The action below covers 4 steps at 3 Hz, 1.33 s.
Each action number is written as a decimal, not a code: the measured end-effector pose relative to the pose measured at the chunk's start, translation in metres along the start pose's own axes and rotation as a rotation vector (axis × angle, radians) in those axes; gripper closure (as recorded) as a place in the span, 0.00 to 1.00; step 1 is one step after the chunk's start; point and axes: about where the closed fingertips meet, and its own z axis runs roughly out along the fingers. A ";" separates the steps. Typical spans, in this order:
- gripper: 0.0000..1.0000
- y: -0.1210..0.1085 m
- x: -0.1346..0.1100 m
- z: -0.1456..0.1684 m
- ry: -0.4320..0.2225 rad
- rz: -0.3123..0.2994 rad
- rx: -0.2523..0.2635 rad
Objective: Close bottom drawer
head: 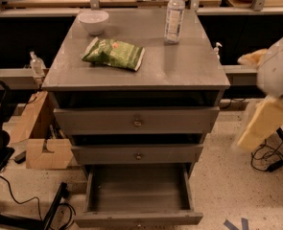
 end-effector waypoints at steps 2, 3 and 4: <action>0.00 0.075 0.009 0.115 -0.132 0.061 -0.050; 0.00 0.103 0.017 0.194 -0.107 0.083 -0.082; 0.00 0.091 0.018 0.210 -0.113 0.107 -0.011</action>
Offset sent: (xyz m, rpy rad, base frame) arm 0.0256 0.0656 -0.2439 0.2197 -0.1786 -0.1111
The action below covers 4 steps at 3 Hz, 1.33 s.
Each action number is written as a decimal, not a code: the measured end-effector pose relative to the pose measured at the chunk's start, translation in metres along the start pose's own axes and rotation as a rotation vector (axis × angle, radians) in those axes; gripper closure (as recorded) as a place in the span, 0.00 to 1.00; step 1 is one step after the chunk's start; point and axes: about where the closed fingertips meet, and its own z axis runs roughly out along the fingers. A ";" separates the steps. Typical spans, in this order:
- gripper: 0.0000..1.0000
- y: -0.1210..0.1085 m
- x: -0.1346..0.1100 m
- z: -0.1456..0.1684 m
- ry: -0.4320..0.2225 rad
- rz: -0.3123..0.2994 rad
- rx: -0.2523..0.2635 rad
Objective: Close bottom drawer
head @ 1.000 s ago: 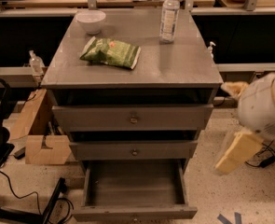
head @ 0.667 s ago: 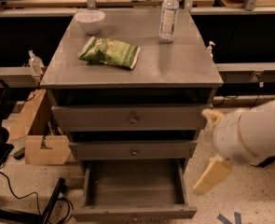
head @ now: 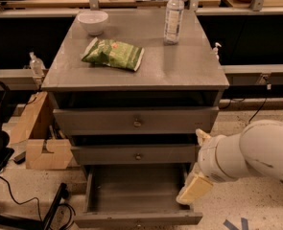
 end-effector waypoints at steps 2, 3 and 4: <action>0.00 0.006 0.024 0.023 -0.001 0.046 -0.019; 0.00 0.023 0.070 0.061 -0.027 0.124 -0.045; 0.00 0.045 0.134 0.112 -0.075 0.159 -0.092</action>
Offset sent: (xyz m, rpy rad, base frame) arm -0.0078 -0.0334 -0.1097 0.0807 0.1168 -0.1014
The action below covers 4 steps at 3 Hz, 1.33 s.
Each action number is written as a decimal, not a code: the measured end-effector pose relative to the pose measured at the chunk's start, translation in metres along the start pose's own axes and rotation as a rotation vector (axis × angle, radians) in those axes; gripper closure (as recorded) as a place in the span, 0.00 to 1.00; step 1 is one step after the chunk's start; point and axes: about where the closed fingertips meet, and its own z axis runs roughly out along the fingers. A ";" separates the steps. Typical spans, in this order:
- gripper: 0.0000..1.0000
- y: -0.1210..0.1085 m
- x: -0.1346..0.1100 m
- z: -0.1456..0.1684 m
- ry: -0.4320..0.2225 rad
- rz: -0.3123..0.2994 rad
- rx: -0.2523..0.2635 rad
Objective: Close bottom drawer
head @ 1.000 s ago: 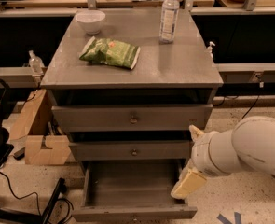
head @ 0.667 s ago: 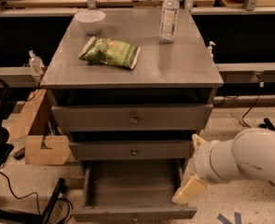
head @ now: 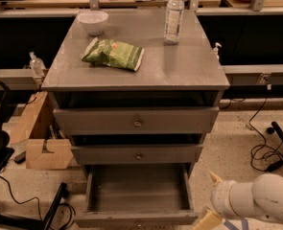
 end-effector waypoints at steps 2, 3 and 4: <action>0.00 0.007 0.096 0.076 -0.013 -0.062 -0.100; 0.00 0.007 0.096 0.077 -0.009 -0.064 -0.104; 0.00 0.014 0.104 0.093 0.016 -0.055 -0.097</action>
Offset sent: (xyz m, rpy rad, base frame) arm -0.0228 -0.0458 -0.1466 0.0780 0.0283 0.1380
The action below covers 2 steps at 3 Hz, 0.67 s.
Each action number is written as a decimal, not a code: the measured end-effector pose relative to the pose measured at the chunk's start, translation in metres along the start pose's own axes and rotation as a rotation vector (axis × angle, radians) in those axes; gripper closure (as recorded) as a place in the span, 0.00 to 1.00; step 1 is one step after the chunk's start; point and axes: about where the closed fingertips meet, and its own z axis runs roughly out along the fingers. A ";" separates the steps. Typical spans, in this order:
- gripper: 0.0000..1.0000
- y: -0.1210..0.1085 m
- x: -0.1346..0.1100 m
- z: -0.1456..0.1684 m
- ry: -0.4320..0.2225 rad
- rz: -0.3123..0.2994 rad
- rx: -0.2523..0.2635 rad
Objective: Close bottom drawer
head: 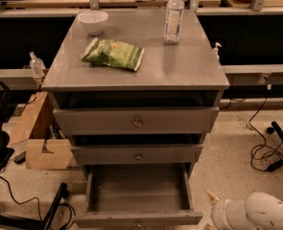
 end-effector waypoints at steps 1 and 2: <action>0.00 0.011 0.027 0.036 0.025 0.006 -0.016; 0.16 0.024 0.063 0.081 0.037 0.002 -0.064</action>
Offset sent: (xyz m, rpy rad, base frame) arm -0.0342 -0.0037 -0.1832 -0.0030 0.1175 0.0688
